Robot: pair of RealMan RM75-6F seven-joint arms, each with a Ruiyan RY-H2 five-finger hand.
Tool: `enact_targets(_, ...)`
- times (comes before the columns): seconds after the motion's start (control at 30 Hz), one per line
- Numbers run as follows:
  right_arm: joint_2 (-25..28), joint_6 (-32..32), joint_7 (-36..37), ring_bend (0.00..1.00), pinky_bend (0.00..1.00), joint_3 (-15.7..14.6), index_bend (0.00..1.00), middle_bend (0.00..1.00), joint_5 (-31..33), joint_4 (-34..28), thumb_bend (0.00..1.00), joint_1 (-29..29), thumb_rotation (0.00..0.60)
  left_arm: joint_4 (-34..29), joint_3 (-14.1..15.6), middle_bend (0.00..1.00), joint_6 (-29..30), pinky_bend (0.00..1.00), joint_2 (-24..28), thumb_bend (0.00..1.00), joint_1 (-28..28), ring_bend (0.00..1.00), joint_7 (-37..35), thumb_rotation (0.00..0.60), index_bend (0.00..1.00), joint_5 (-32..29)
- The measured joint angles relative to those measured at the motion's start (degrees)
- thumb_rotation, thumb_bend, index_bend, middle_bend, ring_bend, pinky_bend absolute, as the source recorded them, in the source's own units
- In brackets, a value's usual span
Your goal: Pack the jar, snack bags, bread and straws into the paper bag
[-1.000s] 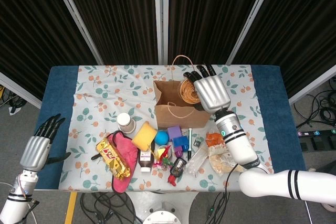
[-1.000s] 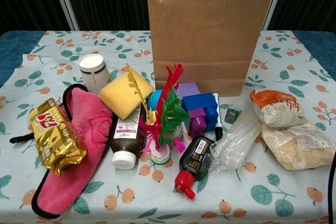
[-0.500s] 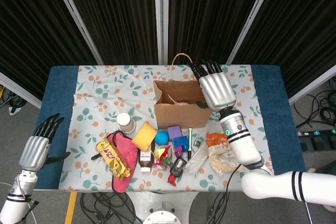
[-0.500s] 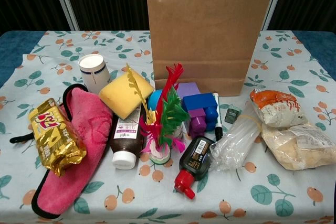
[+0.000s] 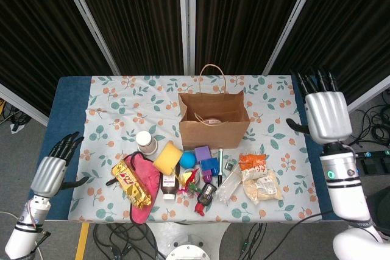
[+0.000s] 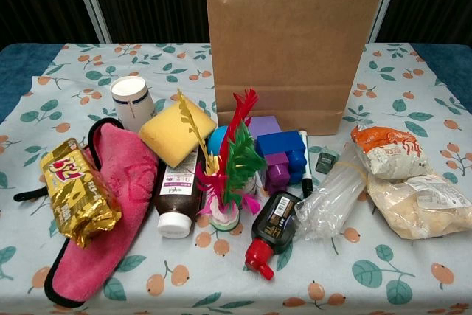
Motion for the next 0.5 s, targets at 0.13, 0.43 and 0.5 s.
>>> enact_targets(0.13, 0.8, -4.4, 6.8, 0.05, 0.0, -5.5, 0.12, 0.21, -3.9, 0.7, 0.0, -4.2, 0.6, 0.3, 0.3, 0.13, -0.3, 0.16, -0.6, 0.02, -0.1, 0.03, 0.2, 0.6, 0.08, 0.2)
enact_targets(0.43, -7.1, -22.4, 17.5, 0.08, 0.0, -10.9, 0.16, 0.23, -9.5, 10.8, 0.0, -5.1, 0.6, 0.8, 0.3, 0.13, 0.9, 0.16, -0.4, 0.01, 0.5, 0.03, -0.3, 0.6, 0.08, 0.0)
enact_targets(0.5, -10.0, -25.5, 19.1, 0.08, 0.0, -11.1, 0.17, 0.22, -9.2, 13.6, 0.0, -4.2, 0.6, 0.9, 0.3, 0.13, 1.1, 0.16, -0.1, 0.02, 0.7, 0.03, -0.5, 0.6, 0.08, -0.2)
